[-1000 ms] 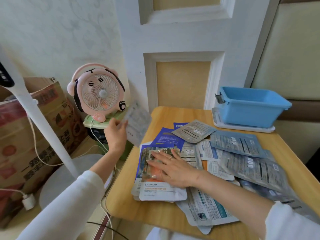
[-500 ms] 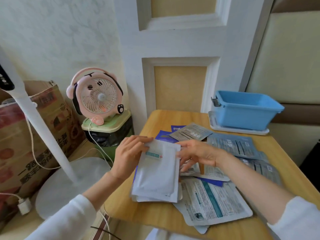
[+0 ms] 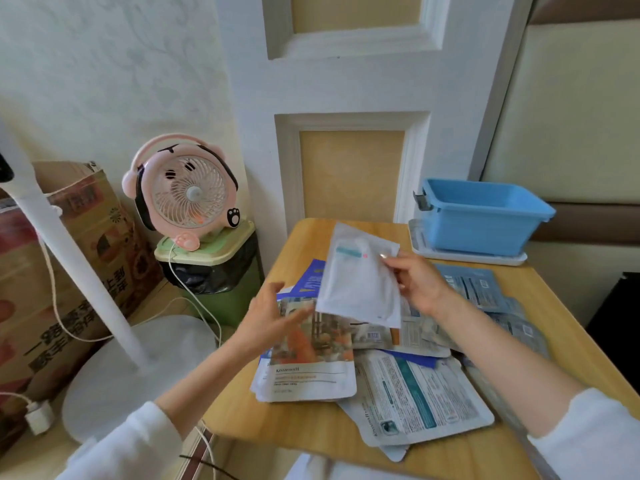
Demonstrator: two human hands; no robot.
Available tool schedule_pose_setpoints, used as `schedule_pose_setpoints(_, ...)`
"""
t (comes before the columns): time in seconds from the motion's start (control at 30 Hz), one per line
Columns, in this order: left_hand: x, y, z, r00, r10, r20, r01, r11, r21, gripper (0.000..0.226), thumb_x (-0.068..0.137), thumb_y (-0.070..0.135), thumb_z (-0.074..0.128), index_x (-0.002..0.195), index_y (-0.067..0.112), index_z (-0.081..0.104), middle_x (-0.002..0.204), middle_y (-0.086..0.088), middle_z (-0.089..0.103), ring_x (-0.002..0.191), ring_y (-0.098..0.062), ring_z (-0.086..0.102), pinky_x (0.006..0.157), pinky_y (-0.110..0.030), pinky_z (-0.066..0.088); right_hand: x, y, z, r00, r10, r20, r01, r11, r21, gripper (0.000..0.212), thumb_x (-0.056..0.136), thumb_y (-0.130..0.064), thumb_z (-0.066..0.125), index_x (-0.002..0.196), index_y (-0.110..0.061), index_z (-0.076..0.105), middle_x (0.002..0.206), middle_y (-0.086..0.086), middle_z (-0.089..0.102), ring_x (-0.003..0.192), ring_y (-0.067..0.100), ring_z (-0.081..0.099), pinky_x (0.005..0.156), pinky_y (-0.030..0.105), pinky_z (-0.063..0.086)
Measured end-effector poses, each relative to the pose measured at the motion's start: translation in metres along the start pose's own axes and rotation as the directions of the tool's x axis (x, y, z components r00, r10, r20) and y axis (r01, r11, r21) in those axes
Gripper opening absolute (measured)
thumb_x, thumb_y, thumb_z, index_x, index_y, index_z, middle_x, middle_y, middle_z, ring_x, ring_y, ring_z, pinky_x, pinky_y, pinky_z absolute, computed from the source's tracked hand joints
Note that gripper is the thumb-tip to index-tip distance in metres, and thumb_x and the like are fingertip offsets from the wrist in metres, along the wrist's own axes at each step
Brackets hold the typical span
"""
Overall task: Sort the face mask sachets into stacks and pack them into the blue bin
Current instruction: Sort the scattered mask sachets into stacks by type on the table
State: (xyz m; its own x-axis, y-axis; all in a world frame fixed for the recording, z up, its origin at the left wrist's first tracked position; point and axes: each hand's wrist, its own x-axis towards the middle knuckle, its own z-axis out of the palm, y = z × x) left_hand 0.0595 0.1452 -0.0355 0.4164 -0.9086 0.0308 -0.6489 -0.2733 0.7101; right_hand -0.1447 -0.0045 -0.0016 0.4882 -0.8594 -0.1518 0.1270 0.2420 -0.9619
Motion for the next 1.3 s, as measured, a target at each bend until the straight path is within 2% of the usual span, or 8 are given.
schedule_pose_setpoints(0.2, -0.005, -0.012, 0.016, 0.91, -0.414, 0.005, 0.414, 0.91, 0.024, 0.103, 0.067, 0.051, 0.077, 0.14, 0.006, 0.021, 0.136, -0.016, 0.035, 0.127, -0.03, 0.037, 0.105, -0.04, 0.037, -0.01, 0.016, -0.051, 0.977, 0.084, -0.194, -0.135, 0.954, -0.266, 0.02, 0.089, -0.001, 0.049, 0.101, -0.008, 0.064, 0.081, 0.006, 0.064, 0.07, 0.019, 0.057, 0.053, 0.027, 0.039)
schedule_pose_setpoints(0.33, 0.003, -0.007, 0.004, 0.826, -0.546, 0.14, 0.562, 0.785, -0.26, 0.077, 0.067, 0.034, 0.083, 0.117, 0.002, 0.035, 0.103, -0.012, 0.058, 0.086, -0.024, 0.062, 0.061, -0.032, 0.054, -0.018, 0.036, -0.055, 0.974, 0.074, -0.216, -0.162, 0.889, -0.427, 0.022, 0.091, -0.001, 0.05, 0.109, -0.005, 0.062, 0.081, 0.009, 0.065, 0.066, 0.021, 0.06, 0.044, 0.021, 0.038)
schedule_pose_setpoints(0.47, 0.003, -0.012, 0.007, 0.843, -0.505, 0.185, 0.537, 0.778, -0.325, 0.039, 0.07, 0.026, 0.081, 0.093, 0.002, 0.06, 0.081, -0.01, 0.07, 0.062, -0.018, 0.066, 0.043, -0.023, 0.049, -0.021, 0.045, -0.047, 0.985, 0.004, -0.175, -0.103, 0.82, -0.563, 0.021, 0.09, -0.004, 0.053, 0.108, -0.007, 0.063, 0.073, 0.006, 0.062, 0.056, 0.017, 0.054, 0.035, 0.019, 0.034)
schedule_pose_setpoints(0.6, -0.001, -0.015, 0.01, 0.847, -0.525, 0.087, 0.524, 0.795, -0.306, 0.072, 0.057, 0.038, 0.087, 0.107, 0.003, 0.049, 0.097, -0.012, 0.064, 0.078, -0.022, 0.066, 0.053, -0.029, 0.052, -0.021, 0.046, -0.043, 0.988, 0.0, -0.155, -0.093, 0.802, -0.59, 0.019, 0.09, -0.006, 0.054, 0.106, -0.011, 0.063, 0.071, 0.002, 0.061, 0.054, 0.013, 0.053, 0.033, 0.016, 0.034)
schedule_pose_setpoints(1.03, -0.023, -0.003, 0.019, 0.924, -0.372, 0.09, 0.377, 0.846, -0.377, 0.064, 0.073, 0.025, 0.079, 0.119, 0.016, 0.036, 0.104, -0.009, 0.063, 0.071, -0.018, 0.069, 0.048, -0.024, 0.053, -0.022, 0.051, -0.043, 0.982, -0.028, -0.187, -0.083, 0.827, -0.556, 0.019, 0.091, -0.004, 0.054, 0.106, -0.008, 0.064, 0.072, 0.005, 0.062, 0.049, 0.013, 0.05, 0.032, 0.017, 0.031)
schedule_pose_setpoints(1.1, -0.024, -0.004, 0.022, 0.948, -0.308, 0.077, 0.316, 0.894, -0.318, 0.074, 0.072, 0.028, 0.079, 0.127, 0.019, 0.031, 0.104, -0.004, 0.063, 0.074, -0.015, 0.068, 0.051, -0.022, 0.053, -0.021, 0.052, -0.043, 0.975, -0.051, -0.217, -0.092, 0.795, -0.6, 0.021, 0.09, -0.006, 0.056, 0.11, -0.005, 0.061, 0.083, 0.008, 0.064, 0.057, 0.015, 0.054, 0.04, 0.02, 0.038)
schedule_pose_setpoints(1.23, -0.022, -0.01, 0.028, 0.963, -0.262, 0.066, 0.269, 0.898, -0.348, 0.078, 0.073, 0.022, 0.079, 0.131, 0.021, 0.027, 0.102, -0.004, 0.065, 0.077, -0.019, 0.069, 0.069, -0.037, 0.059, -0.017, 0.045, -0.031, 0.893, -0.45, 0.032, 0.185, 0.301, -0.935, 0.043, 0.086, -0.023, 0.065, 0.126, -0.016, 0.05, 0.127, -0.001, 0.052, 0.118, 0.016, 0.047, 0.096, 0.029, 0.038)
schedule_pose_setpoints(1.3, -0.022, -0.012, 0.03, 0.955, -0.285, 0.078, 0.293, 0.882, -0.369, 0.073, 0.073, 0.022, 0.079, 0.128, 0.021, 0.031, 0.101, -0.006, 0.065, 0.077, -0.021, 0.07, 0.07, -0.039, 0.059, -0.016, 0.035, -0.007, 0.922, -0.293, 0.253, 0.357, 0.393, -0.848, 0.054, 0.084, -0.036, 0.066, 0.133, -0.022, 0.046, 0.134, -0.007, 0.045, 0.128, 0.011, 0.04, 0.103, 0.028, 0.032)
